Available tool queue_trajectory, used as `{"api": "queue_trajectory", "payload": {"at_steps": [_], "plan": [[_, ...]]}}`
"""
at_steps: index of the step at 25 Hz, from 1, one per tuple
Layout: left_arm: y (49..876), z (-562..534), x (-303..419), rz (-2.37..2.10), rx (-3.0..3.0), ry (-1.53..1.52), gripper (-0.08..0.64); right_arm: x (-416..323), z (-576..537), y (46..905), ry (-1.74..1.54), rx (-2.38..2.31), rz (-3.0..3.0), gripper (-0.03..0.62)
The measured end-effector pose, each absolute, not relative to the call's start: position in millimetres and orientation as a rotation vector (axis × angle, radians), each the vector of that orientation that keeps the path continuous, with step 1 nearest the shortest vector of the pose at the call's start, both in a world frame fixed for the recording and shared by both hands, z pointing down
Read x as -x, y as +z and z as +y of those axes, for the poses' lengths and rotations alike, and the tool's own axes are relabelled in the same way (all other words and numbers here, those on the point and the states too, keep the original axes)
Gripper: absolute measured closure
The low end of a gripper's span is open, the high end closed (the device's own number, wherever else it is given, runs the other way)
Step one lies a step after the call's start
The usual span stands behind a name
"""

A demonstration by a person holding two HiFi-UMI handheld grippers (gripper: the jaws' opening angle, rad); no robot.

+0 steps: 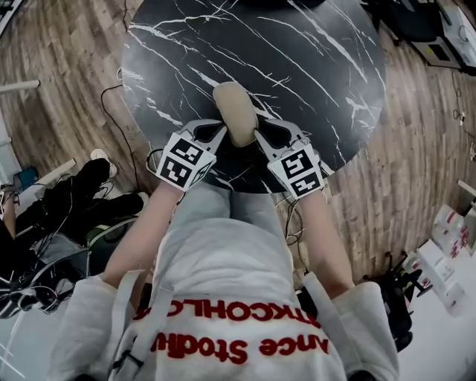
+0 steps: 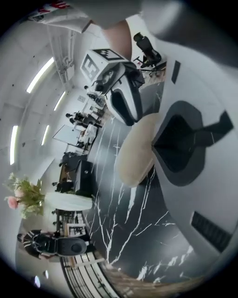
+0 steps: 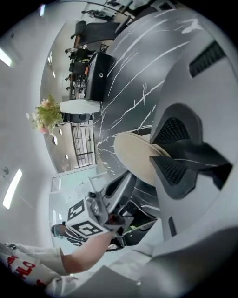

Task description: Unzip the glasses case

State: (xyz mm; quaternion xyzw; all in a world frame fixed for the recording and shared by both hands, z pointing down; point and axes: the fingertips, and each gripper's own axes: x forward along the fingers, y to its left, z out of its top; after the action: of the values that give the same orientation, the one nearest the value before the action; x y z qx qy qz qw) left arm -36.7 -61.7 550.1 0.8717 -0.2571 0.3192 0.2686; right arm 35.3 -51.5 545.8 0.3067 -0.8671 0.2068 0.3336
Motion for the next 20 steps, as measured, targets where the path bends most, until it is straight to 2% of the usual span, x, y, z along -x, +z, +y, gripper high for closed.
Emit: {"api": "queue_trajectory", "payload": {"at_steps": [5,8,11,15,17,20], "plan": [[551.8,-59.6,23.8,-0.651,-2.275,0.773,0.554,-44.7,-69.1,548.3,0.393,-0.731,-2.201,0.498],[548.4,-43.7,-2.3,-0.403,-2.36,0.885,0.554,-64.1,-71.7,548.3,0.458,-0.789,-2.199,0.497],[523.1,-57.4,-18.1,-0.372,-2.52,0.909,0.554,-75.4,-52.0,558.0,0.529,-0.725,-2.191,0.492],[513.1,-79.6,-29.5,-0.388,-2.635,0.963,0.554,-61.8,-28.1,574.5,0.5,-0.578,-2.153,0.406],[518.0,-82.3,-33.8,-0.373,-2.672,0.993,0.554,-54.8,-26.5,577.8,0.516,-0.6,-2.146,0.382],[516.9,-83.9,-35.8,-0.375,-2.678,0.933,0.554,-53.9,-27.7,576.8,0.484,-0.694,-2.114,0.38]]}}
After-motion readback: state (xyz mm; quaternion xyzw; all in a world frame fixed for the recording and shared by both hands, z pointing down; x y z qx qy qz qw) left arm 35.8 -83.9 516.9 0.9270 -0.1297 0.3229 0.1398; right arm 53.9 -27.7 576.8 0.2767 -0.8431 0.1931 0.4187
